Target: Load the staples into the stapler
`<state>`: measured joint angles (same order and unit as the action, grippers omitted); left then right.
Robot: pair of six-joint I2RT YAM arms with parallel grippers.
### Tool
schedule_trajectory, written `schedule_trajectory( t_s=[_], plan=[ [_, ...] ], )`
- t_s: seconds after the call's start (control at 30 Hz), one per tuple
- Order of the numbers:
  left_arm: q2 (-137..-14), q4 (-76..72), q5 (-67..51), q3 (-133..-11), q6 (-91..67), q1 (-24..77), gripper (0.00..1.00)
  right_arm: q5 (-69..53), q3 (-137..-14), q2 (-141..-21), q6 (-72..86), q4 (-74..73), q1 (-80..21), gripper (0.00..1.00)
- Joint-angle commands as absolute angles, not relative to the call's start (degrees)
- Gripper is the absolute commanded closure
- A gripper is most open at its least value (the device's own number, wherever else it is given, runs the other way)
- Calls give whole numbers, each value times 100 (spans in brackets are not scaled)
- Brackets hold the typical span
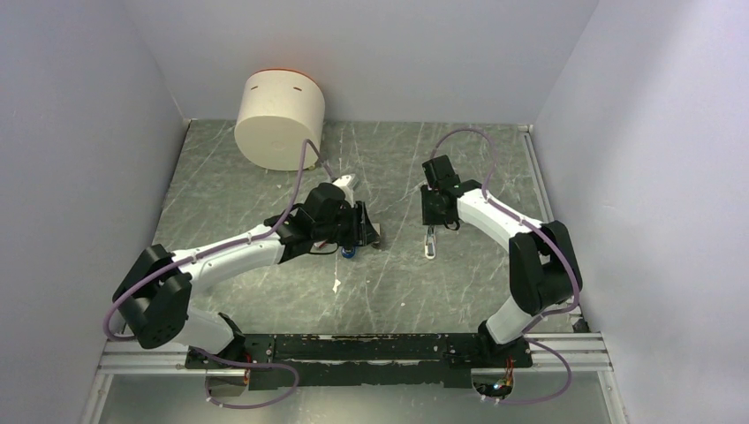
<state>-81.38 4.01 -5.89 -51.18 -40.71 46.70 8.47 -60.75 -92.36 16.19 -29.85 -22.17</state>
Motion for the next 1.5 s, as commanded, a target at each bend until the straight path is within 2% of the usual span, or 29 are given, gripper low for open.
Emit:
schedule_trajectory(
  t_s=[0.0,0.13,0.4,0.47,0.57,0.67,1.13,1.33,1.47],
  plan=[
    [-8213,62,-936,-5203,-4082,4649,50,806,-6161,-9350,1489,-2899,-2183,67],
    [-8231,-221,-1114,-5118,-4137,4658,48,749,-6152,-9220,1535,-2863,-2188,74],
    [-8758,-137,-1096,-5568,-4124,4874,52,566,-5910,-8725,2267,-2585,-2197,77],
    [-8979,-157,-1120,-5692,-4133,4920,54,555,-5831,-8643,2493,-2490,-2216,77],
    [-9329,-235,-1165,-5875,-4129,4946,64,595,-5792,-8658,2646,-2436,-2248,77],
    [-9689,-276,-1271,-6079,-4076,4947,69,589,-5775,-8728,2761,-2407,-2261,78],
    [-10960,-113,-1576,-6867,-3458,4963,63,269,-5708,-8893,3232,-2199,-2293,79],
    [-11196,-122,-1482,-6915,-3289,4965,73,223,-5713,-8934,3269,-2180,-2294,80],
    [-11361,-185,-1684,-6934,-3242,4963,74,198,-5719,-8963,3280,-2171,-2294,80]
  ],
)
